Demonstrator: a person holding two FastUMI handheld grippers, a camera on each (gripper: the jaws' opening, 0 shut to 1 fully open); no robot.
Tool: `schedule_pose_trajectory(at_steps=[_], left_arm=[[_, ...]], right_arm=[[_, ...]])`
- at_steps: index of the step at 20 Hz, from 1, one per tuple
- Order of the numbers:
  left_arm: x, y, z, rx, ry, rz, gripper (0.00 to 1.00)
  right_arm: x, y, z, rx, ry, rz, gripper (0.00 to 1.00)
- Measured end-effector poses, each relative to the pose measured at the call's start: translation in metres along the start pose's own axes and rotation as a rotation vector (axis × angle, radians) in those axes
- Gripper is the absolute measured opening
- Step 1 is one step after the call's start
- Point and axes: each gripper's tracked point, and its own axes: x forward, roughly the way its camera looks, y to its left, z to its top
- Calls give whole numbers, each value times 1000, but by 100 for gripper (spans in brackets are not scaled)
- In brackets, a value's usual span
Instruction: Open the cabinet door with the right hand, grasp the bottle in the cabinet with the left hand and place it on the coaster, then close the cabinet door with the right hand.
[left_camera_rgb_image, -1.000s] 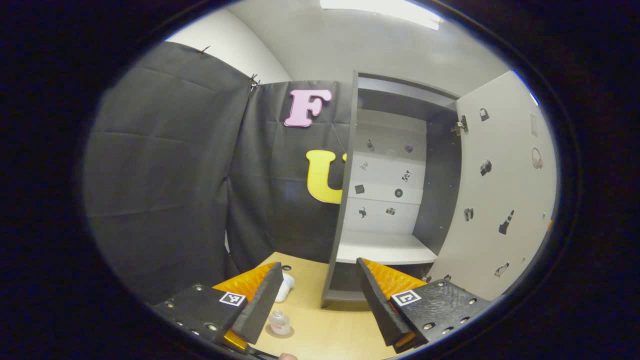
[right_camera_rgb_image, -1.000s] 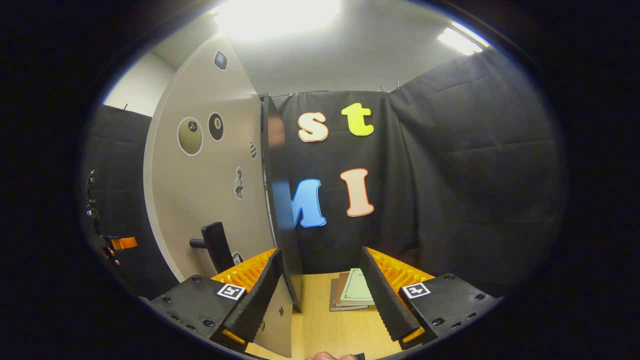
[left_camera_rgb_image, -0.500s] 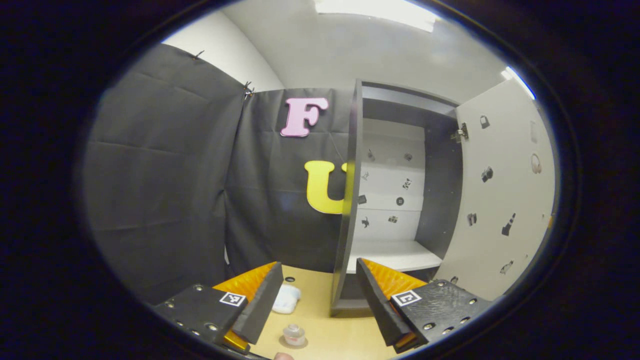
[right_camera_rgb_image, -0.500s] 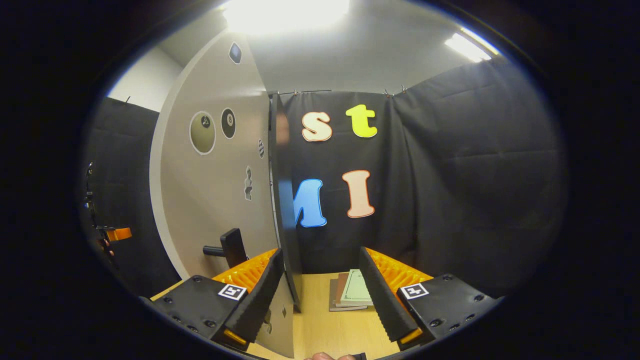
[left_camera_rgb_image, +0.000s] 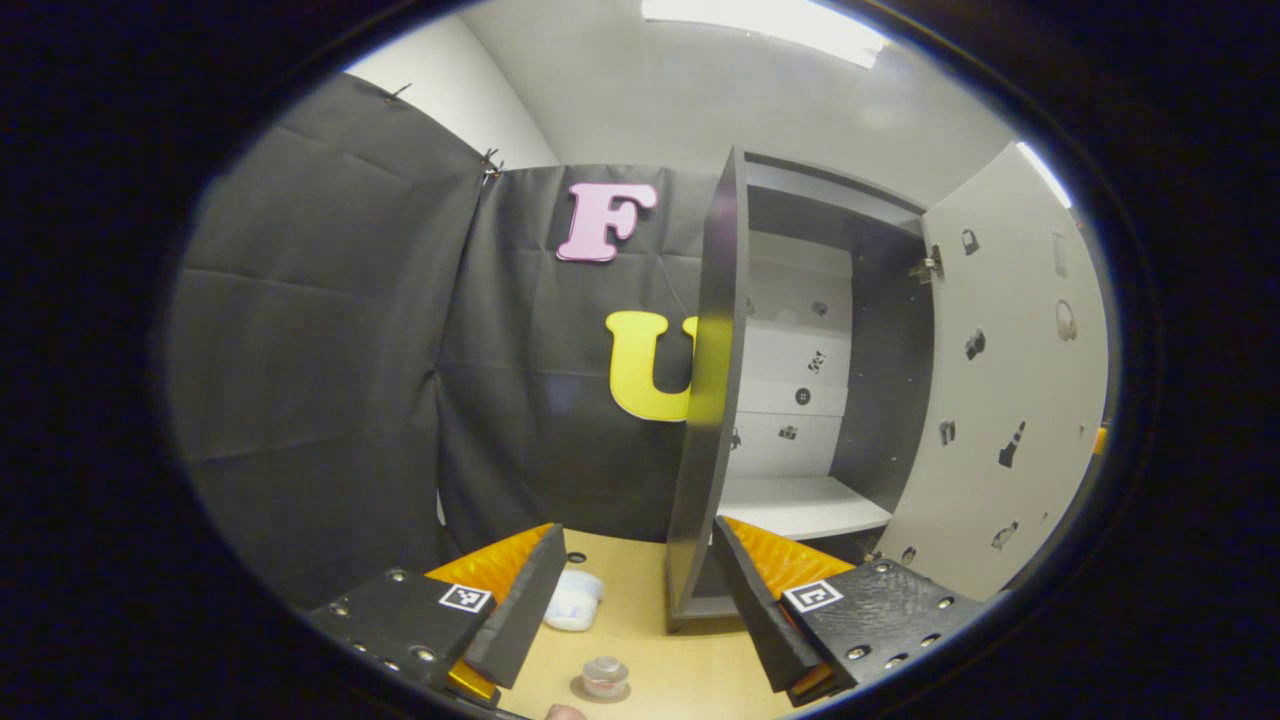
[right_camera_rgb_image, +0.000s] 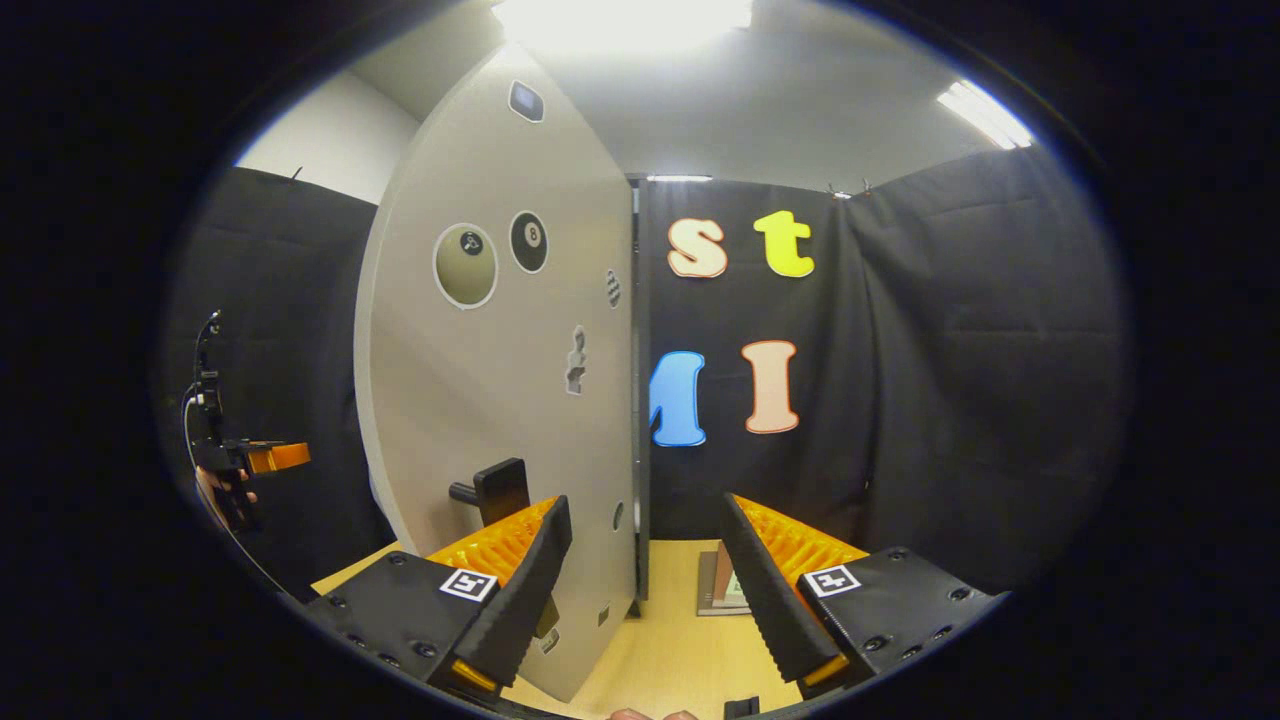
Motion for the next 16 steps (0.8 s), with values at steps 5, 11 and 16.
schedule_pose_trajectory(at_steps=[5, 11, 16], left_arm=[[10, 27, -15, -15, 14, 3, 89], [14, 83, -30, 12, 25, 64, 89], [23, 117, -48, 13, 50, 83, 89]], right_arm=[[18, 61, -4, 39, 27, 115, 96], [59, 135, -11, 0, 37, 230, 96], [95, 183, -38, 40, 96, 294, 97]])
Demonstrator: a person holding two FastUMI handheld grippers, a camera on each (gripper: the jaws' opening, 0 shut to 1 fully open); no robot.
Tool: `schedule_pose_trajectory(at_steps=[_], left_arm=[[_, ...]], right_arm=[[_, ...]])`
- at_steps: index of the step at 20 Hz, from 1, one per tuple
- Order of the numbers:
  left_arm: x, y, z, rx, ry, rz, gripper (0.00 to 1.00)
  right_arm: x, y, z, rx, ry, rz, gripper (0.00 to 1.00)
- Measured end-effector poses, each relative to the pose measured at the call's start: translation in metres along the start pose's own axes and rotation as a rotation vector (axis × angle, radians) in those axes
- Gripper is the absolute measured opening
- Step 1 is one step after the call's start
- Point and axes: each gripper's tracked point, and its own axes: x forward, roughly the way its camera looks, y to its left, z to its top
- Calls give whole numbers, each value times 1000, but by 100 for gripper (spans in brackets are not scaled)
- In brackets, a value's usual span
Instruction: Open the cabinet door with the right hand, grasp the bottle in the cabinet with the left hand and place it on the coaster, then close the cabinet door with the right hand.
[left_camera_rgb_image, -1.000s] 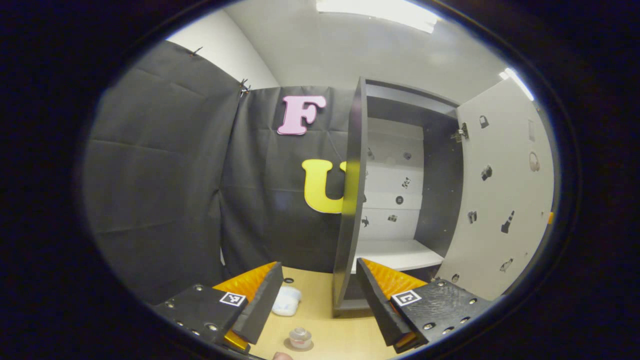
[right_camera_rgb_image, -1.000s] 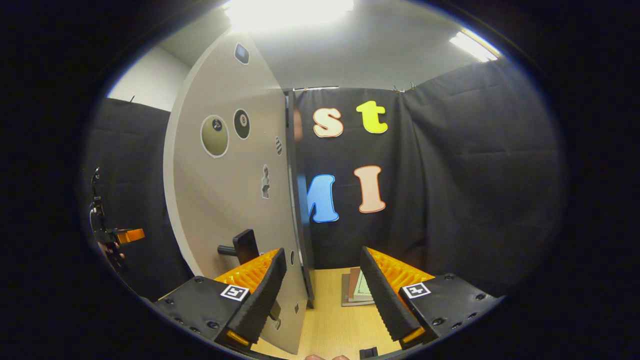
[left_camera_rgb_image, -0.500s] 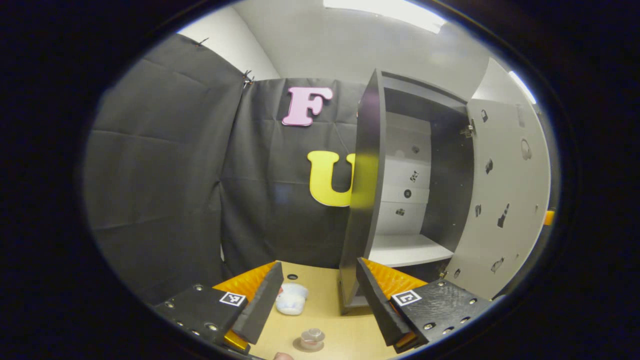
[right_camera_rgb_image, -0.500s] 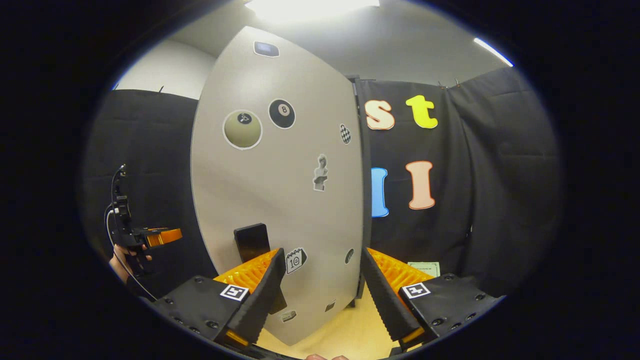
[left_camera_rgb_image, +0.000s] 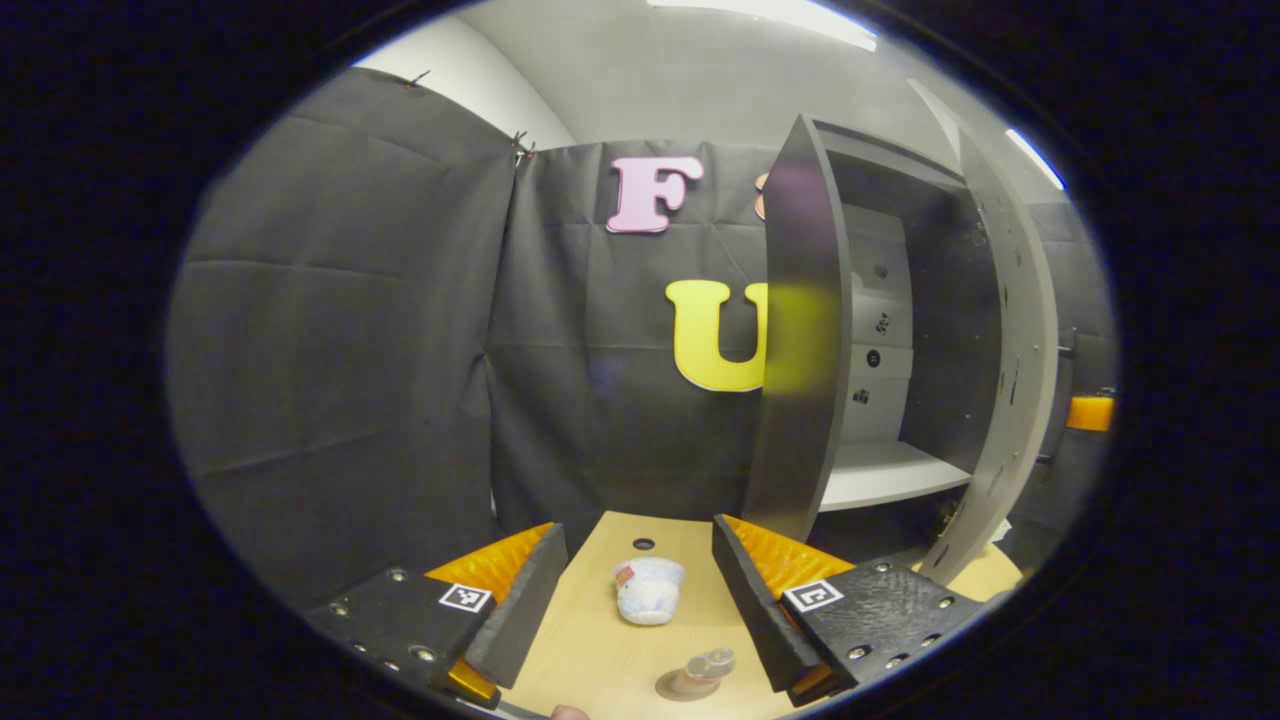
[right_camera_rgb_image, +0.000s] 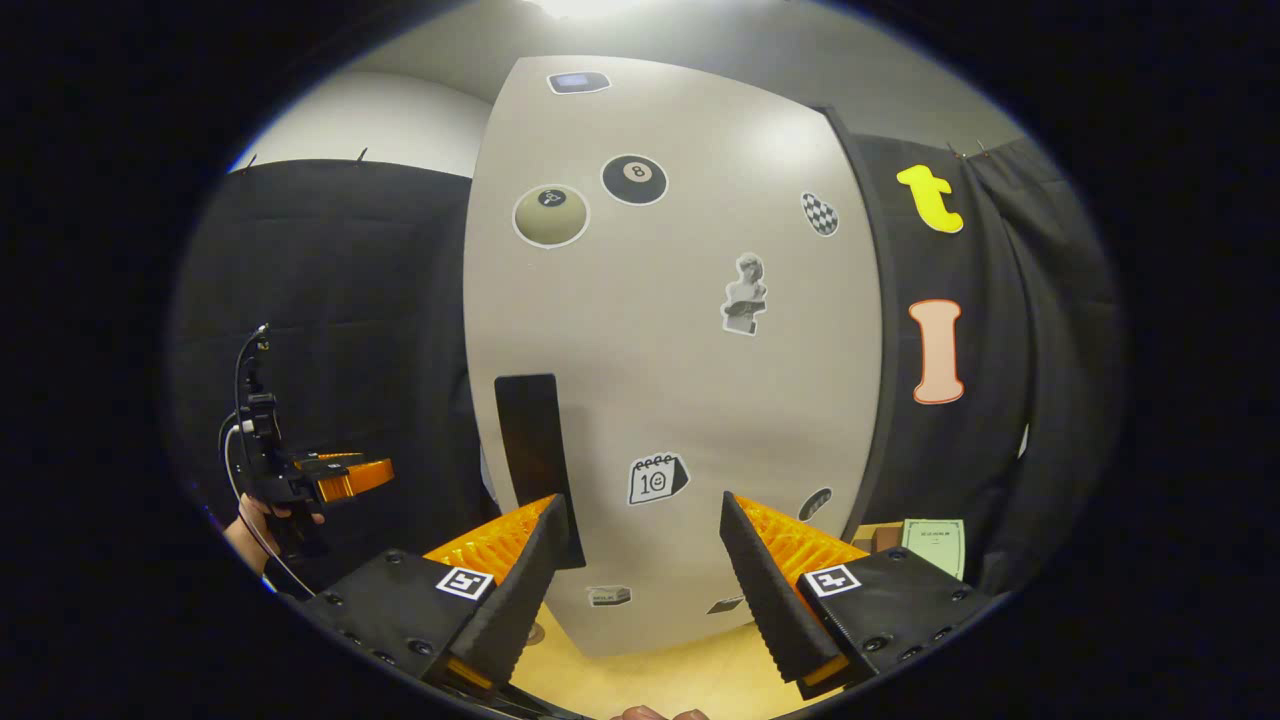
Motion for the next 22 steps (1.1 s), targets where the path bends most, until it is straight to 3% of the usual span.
schedule_pose_trajectory(at_steps=[6, 10, 14, 22], left_arm=[[8, 0, -11, -27, -25, -48, 90], [16, -27, -22, -19, 4, -92, 89], [7, -58, -5, 9, -17, -140, 89], [-44, -117, 18, 17, -44, -106, 89]], right_arm=[[2, -10, 0, 52, -4, -101, 97], [-15, -37, -6, 62, 5, -191, 98], [-44, -62, -12, 87, -9, -233, 98], [-120, -146, -16, 118, -52, -290, 98]])
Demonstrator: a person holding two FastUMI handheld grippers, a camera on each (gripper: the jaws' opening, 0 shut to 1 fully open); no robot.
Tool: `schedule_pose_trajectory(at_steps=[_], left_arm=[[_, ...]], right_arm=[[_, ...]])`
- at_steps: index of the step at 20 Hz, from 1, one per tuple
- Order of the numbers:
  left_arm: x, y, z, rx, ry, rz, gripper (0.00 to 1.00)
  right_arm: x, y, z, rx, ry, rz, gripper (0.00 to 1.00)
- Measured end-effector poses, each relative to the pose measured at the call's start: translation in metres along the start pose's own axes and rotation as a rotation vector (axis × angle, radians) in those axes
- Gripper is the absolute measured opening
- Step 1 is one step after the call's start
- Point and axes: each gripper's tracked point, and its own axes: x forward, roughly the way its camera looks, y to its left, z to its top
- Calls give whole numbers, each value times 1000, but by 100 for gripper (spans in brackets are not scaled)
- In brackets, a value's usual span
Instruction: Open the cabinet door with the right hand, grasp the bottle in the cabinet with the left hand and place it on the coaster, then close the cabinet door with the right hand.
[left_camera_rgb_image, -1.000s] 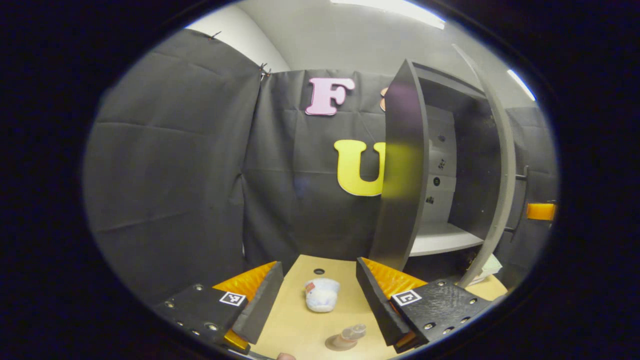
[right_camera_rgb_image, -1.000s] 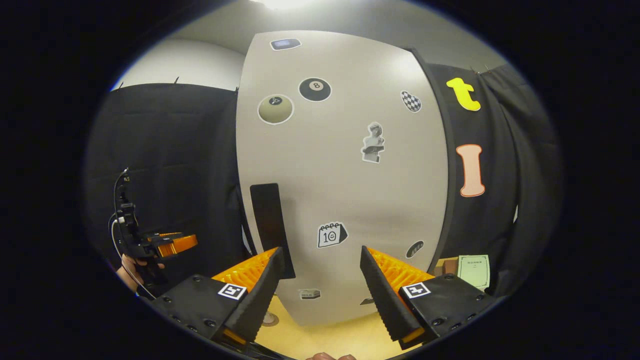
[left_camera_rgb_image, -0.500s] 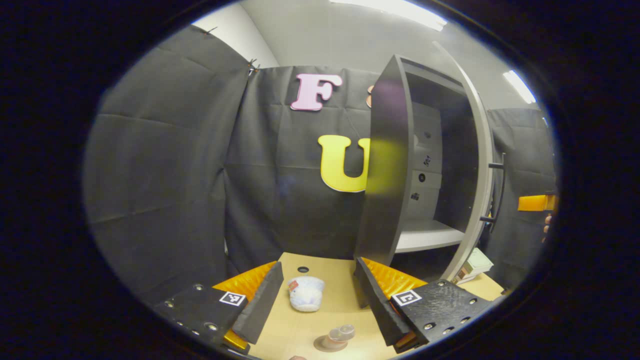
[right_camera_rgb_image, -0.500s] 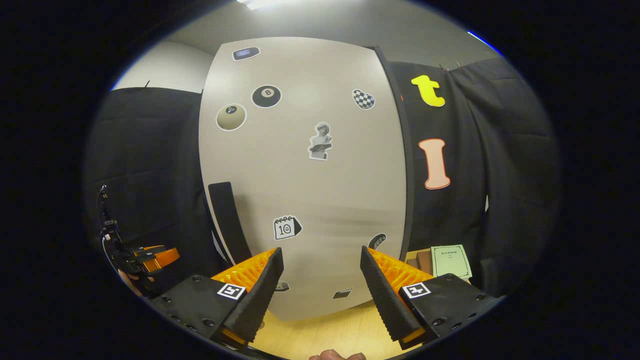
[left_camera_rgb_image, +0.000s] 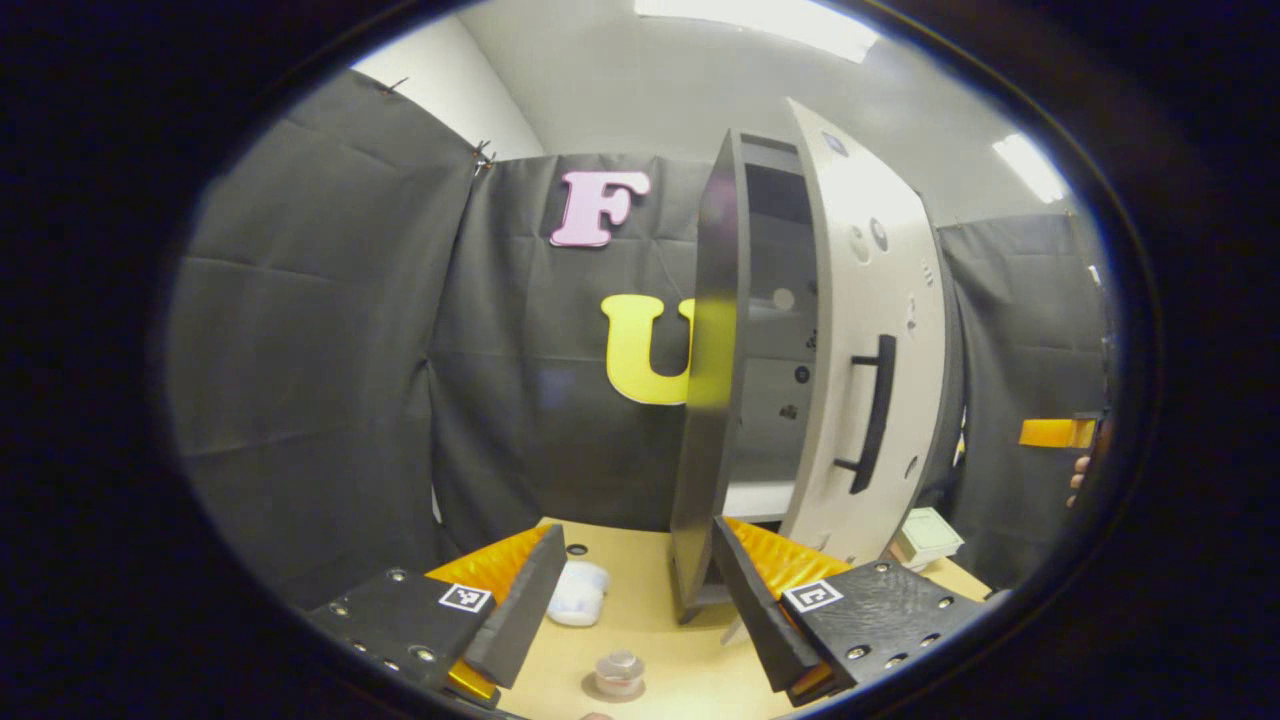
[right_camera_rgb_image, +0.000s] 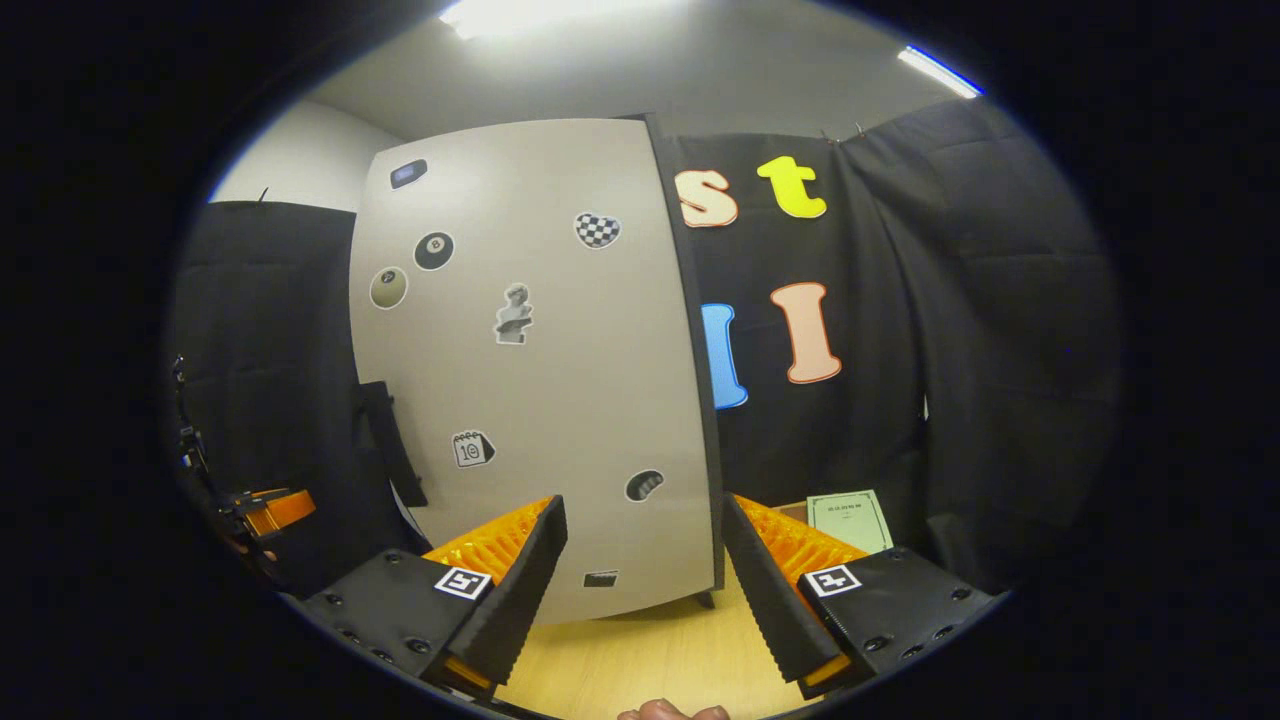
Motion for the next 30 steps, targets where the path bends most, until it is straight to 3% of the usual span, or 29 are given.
schedule_pose_trajectory(at_steps=[6, 9, 10, 11, 14, 17, 23, 27, 30], left_arm=[[-31, -57, 7, -4, 1, 26, 89], [-53, -86, 8, -51, 1, 28, 89], [-62, -92, 7, -61, 0, 31, 89], [-70, -98, 5, -66, 0, 34, 89], [-88, -107, -6, -77, 27, 39, 89], [-99, -103, -7, -65, 37, 69, 89], [-112, -94, -8, -66, 41, 105, 89], [-106, -98, -7, -51, 22, 70, 92], [-92, -102, 3, -38, -26, 17, 90]], right_arm=[[-51, -76, -24, 3, 34, -16, 98], [-88, -83, -57, -19, 90, 29, 98], [-98, -84, -69, -41, 109, 41, 93], [-108, -85, -80, -65, 126, 52, 98], [-125, -84, -99, -108, 168, 79, 98], [-130, -82, -92, -103, 141, 99, 98], [-113, -94, -67, -33, 63, 65, 98], [-95, -109, -56, -17, 29, 8, 98], [-82, -102, -45, -82, 4, 28, 98]])
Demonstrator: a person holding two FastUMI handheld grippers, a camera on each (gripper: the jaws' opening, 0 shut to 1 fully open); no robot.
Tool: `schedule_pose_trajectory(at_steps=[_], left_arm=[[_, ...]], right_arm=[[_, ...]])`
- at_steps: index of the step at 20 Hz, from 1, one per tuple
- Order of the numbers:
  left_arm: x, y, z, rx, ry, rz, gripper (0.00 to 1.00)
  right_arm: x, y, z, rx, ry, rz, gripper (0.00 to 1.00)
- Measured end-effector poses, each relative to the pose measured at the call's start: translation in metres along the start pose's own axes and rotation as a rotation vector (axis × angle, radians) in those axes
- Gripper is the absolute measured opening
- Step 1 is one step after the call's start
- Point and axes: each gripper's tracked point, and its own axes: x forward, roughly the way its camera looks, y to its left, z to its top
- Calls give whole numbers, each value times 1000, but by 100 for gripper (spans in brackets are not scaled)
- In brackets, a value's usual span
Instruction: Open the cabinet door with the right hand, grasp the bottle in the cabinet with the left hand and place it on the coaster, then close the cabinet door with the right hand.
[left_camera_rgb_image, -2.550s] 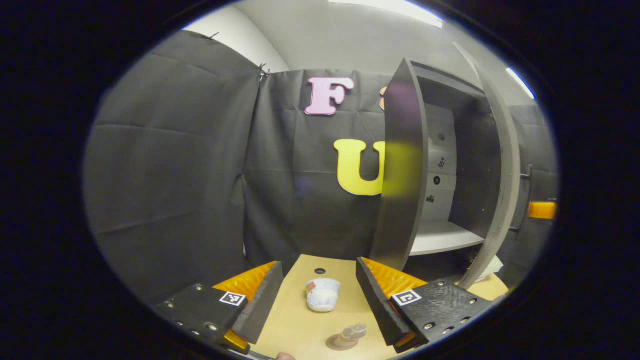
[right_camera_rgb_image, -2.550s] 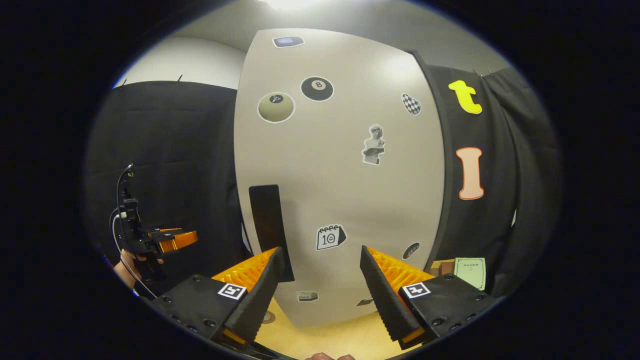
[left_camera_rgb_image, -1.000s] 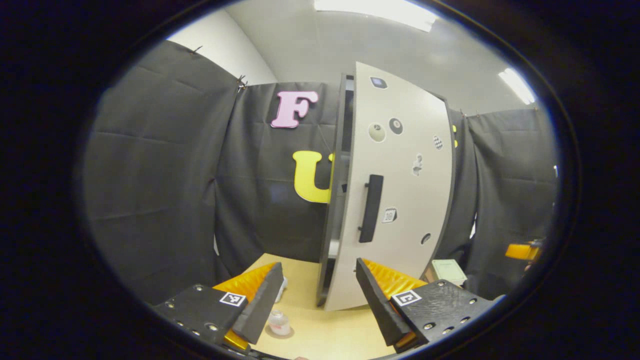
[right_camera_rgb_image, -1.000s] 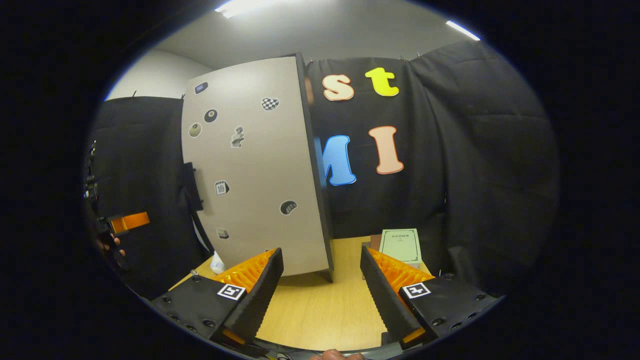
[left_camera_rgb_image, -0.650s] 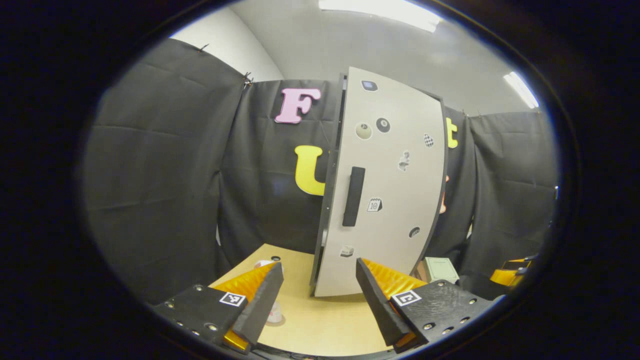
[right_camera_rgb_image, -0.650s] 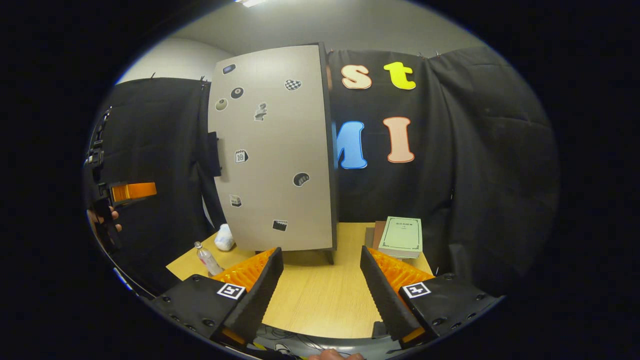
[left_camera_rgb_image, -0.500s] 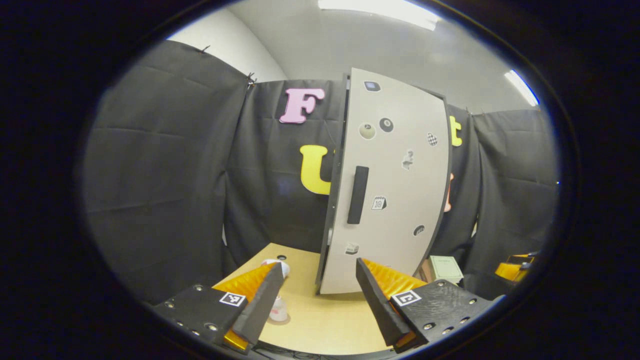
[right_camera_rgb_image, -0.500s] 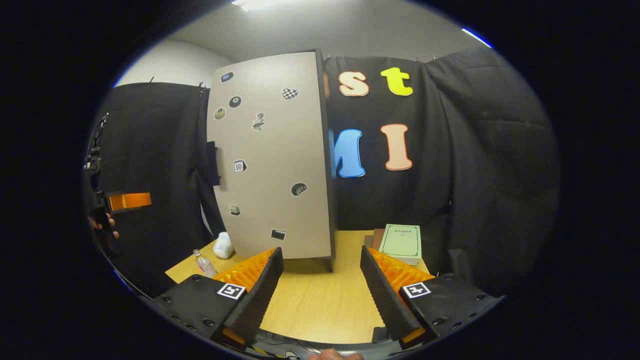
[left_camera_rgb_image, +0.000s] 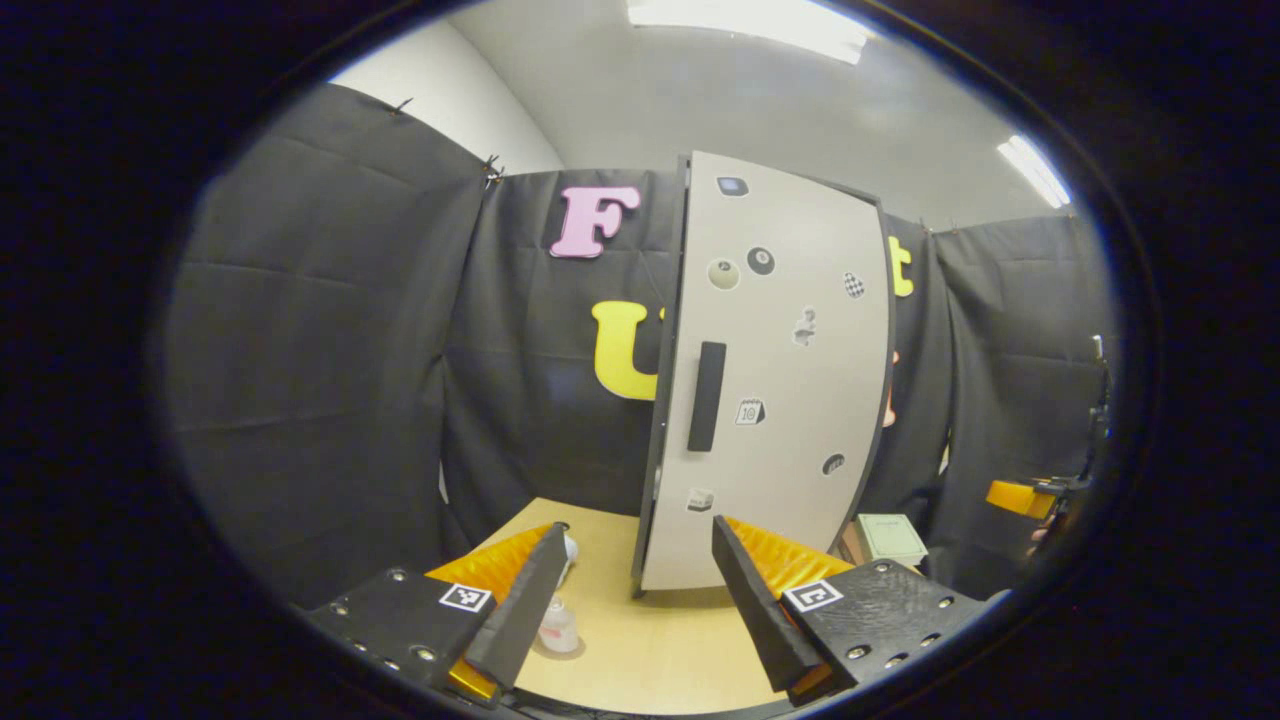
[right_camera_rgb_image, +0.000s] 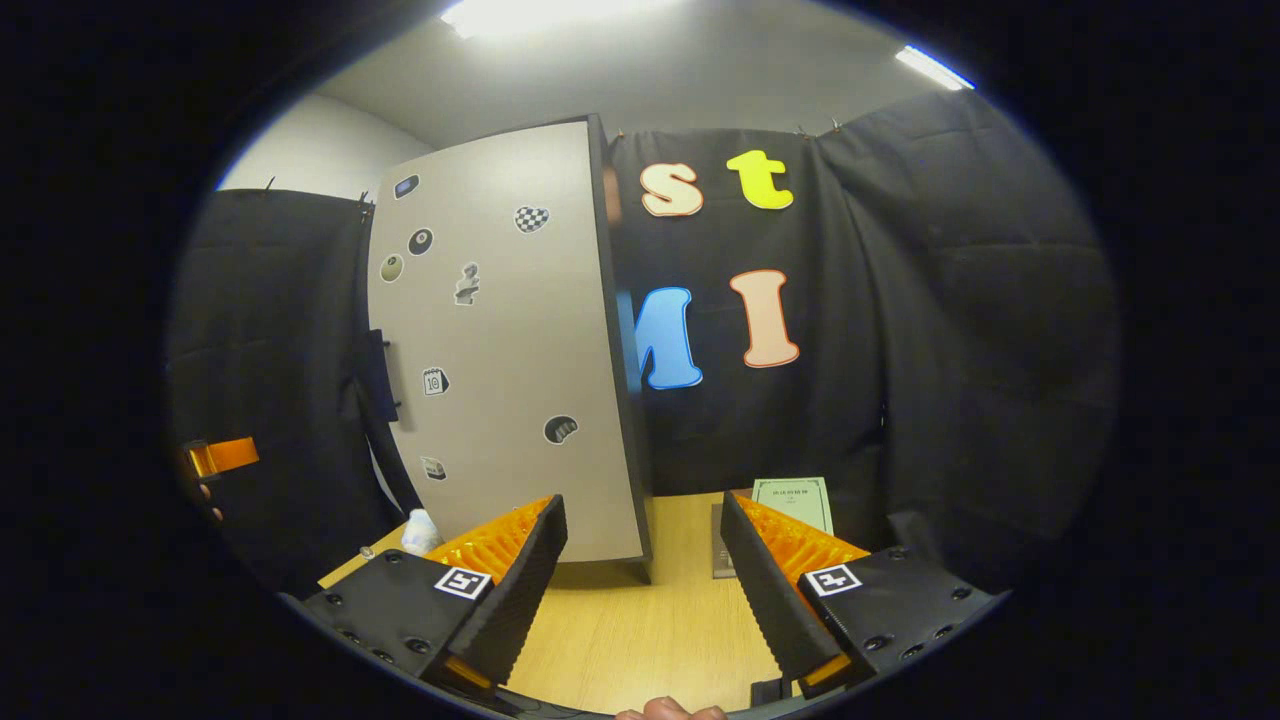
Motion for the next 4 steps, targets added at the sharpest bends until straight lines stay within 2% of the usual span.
schedule_pose_trajectory(at_steps=[2, 4], left_arm=[[10, 0, 8, -11, -34, -22, 89], [20, 6, 16, -53, -69, -32, 90]], right_arm=[[6, -3, 10, -63, -24, -12, 98], [10, 5, 18, -67, -36, 10, 98]])
